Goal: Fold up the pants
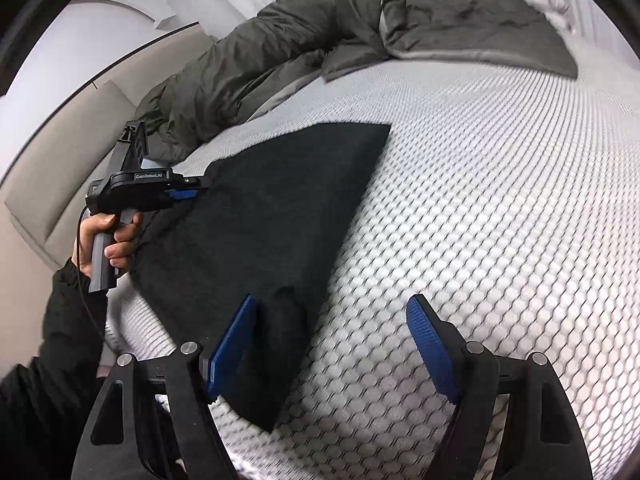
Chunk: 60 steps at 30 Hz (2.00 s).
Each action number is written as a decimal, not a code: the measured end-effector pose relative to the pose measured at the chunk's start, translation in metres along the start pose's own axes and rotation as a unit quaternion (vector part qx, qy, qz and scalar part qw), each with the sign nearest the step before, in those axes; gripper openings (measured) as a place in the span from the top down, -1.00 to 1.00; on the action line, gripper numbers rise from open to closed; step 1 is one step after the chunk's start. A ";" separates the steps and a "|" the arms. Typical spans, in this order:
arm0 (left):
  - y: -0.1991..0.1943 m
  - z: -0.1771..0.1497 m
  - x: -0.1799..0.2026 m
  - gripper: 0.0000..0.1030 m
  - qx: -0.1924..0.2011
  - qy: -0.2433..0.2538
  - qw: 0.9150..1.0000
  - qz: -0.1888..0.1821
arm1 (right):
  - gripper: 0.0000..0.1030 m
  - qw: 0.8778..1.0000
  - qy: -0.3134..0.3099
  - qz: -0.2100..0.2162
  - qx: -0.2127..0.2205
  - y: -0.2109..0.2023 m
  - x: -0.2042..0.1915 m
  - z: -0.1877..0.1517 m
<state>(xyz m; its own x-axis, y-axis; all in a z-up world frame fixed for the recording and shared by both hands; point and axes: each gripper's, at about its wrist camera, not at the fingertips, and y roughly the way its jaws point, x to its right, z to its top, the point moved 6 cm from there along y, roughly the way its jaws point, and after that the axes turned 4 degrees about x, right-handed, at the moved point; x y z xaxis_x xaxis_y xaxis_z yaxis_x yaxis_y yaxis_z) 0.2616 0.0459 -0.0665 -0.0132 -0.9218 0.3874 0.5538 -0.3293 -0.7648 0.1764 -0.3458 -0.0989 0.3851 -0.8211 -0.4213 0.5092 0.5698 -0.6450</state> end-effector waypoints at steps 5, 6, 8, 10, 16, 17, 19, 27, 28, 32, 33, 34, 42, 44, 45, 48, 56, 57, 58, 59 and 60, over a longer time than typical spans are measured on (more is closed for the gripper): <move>-0.057 -0.032 0.049 -0.70 0.080 0.057 0.995 0.006 | -0.54 0.998 -0.003 0.059 -0.036 0.000 -0.019 -0.015; -0.060 -0.040 0.061 -0.70 0.086 0.059 0.995 0.002 | -0.54 0.997 0.001 0.066 -0.036 0.000 -0.021 -0.016; -0.049 -0.065 0.098 -0.70 0.080 0.070 0.994 -0.011 | -0.53 0.996 0.018 0.075 -0.036 0.001 -0.023 -0.015; -0.022 -0.090 0.133 -0.70 0.058 0.098 0.993 -0.014 | -0.22 0.996 0.037 0.073 -0.037 0.006 -0.022 -0.014; 0.011 -0.124 0.177 -0.70 0.048 0.168 0.985 0.004 | 0.78 0.995 0.064 0.073 -0.034 0.008 -0.018 -0.018; 0.015 -0.125 0.179 -0.70 0.045 0.166 0.985 0.004 | 0.77 0.994 0.054 0.087 -0.035 0.003 -0.023 -0.024; 0.014 -0.128 0.181 -0.70 0.039 0.159 0.987 -0.008 | 0.76 0.995 0.017 0.077 -0.053 0.000 -0.030 -0.038; 0.022 -0.177 0.269 -0.65 0.092 0.346 0.934 -0.003 | -0.17 0.995 0.086 0.053 0.021 -0.020 0.006 0.004; 0.032 -0.186 0.280 -0.52 0.096 0.383 0.919 0.019 | -0.17 0.993 0.100 0.057 0.019 -0.015 0.011 0.010; 0.063 -0.210 0.300 0.47 0.103 0.454 0.881 0.077 | -0.17 0.991 0.120 0.062 0.014 0.004 0.022 0.021; 0.064 -0.213 0.303 0.63 0.123 0.463 0.873 0.088 | -0.17 0.989 0.128 0.069 0.007 0.011 0.025 0.023; 0.065 -0.215 0.305 0.76 0.136 0.470 0.866 0.102 | -0.17 0.988 0.133 0.077 0.003 0.016 0.027 0.025; 0.068 -0.235 0.297 0.92 0.131 0.472 0.867 0.094 | 0.80 0.984 0.142 0.104 -0.024 0.080 0.038 0.071; 0.072 -0.235 0.295 0.92 0.132 0.476 0.864 0.096 | 0.81 0.980 0.164 0.115 -0.013 0.088 0.046 0.085; 0.074 -0.234 0.294 0.92 0.134 0.476 0.864 0.097 | 0.81 0.977 0.175 0.120 -0.006 0.093 0.052 0.093; 0.075 -0.235 0.293 0.92 0.136 0.477 0.863 0.098 | 0.81 0.975 0.183 0.122 0.002 0.104 0.060 0.106; 0.038 -0.233 0.291 0.33 0.142 0.438 0.887 0.034 | 0.01 0.986 0.143 0.082 0.004 0.072 0.045 0.096; 0.029 -0.231 0.288 0.13 0.143 0.427 0.893 0.016 | 0.01 0.987 0.139 0.087 -0.006 0.069 0.041 0.088; 0.019 -0.227 0.285 -0.16 0.150 0.417 0.896 0.004 | 0.01 0.987 0.131 0.088 -0.018 0.066 0.036 0.079; 0.010 -0.223 0.281 -0.25 0.158 0.410 0.898 -0.007 | 0.01 0.987 0.128 0.091 -0.025 0.063 0.033 0.071; -0.001 -0.216 0.274 -0.25 0.167 0.397 0.902 -0.020 | 0.01 0.986 0.125 0.103 -0.039 0.064 0.026 0.061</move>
<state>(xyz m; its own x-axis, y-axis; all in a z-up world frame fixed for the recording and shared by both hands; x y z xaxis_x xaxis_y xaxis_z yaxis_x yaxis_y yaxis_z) 0.0779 -0.2503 -0.0704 -0.5574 -0.8101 -0.1817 0.7584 -0.4077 -0.5086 0.2661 -0.3286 -0.1126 0.2671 -0.6769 -0.6859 0.3751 0.7286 -0.5731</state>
